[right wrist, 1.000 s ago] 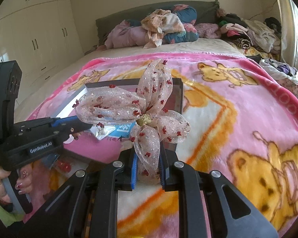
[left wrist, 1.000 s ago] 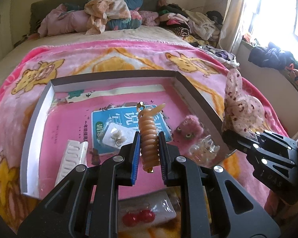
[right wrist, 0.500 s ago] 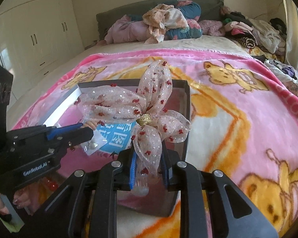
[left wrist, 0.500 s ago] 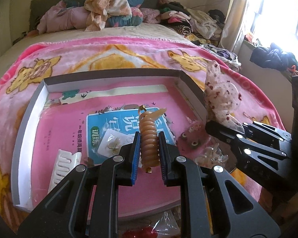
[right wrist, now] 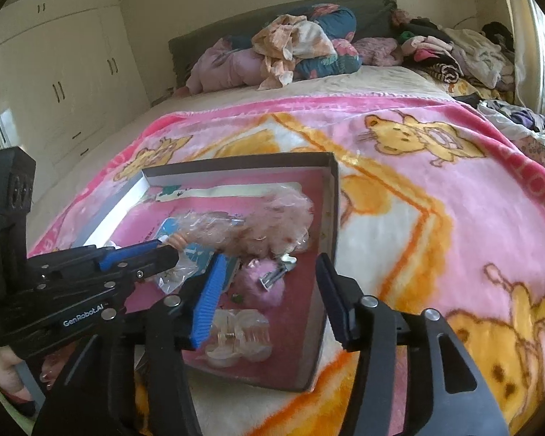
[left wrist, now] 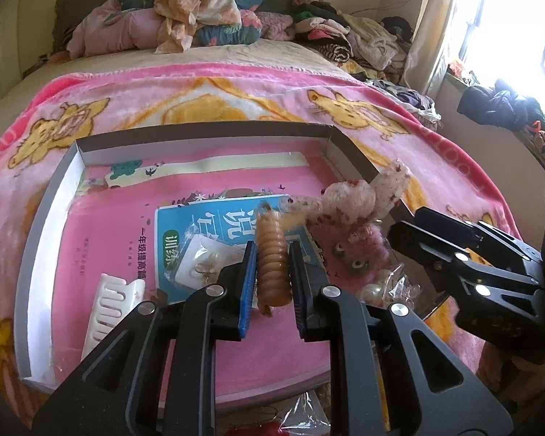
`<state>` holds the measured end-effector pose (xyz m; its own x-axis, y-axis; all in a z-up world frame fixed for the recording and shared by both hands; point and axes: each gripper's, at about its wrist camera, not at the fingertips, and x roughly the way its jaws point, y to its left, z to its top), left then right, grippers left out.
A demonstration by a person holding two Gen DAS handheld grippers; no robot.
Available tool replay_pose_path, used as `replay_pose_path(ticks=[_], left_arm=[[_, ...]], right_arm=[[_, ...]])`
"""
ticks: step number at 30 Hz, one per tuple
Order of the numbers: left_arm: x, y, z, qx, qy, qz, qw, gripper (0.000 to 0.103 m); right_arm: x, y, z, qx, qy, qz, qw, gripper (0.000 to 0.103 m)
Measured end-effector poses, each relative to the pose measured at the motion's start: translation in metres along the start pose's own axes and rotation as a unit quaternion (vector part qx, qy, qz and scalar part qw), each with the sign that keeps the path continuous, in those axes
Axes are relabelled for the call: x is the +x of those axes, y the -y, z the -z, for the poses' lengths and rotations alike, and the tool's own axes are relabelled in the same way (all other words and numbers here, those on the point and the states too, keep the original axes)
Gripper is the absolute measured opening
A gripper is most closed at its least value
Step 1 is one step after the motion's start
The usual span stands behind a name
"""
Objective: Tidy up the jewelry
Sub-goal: 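Open the right tool to drop the bow while the left tool drops the spiral hair tie into the box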
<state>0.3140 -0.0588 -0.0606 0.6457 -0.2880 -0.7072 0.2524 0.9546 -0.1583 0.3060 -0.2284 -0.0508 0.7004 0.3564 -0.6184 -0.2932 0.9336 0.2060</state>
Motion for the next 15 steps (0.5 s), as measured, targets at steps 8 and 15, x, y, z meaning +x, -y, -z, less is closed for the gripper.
replay_pose_path(ticks=[8, 15], left_arm=[[-0.001, -0.002, 0.002, -0.007, 0.002, -0.005, 1.0, 0.022], [-0.013, -0.005, 0.004, -0.012, 0.014, -0.011, 0.9998, 0.041]], right_arm=[[-0.018, 0.006, 0.004, 0.009, 0.018, 0.015, 1.0, 0.066], [-0.035, 0.01, 0.009, 0.018, 0.036, 0.031, 0.999, 0.079]])
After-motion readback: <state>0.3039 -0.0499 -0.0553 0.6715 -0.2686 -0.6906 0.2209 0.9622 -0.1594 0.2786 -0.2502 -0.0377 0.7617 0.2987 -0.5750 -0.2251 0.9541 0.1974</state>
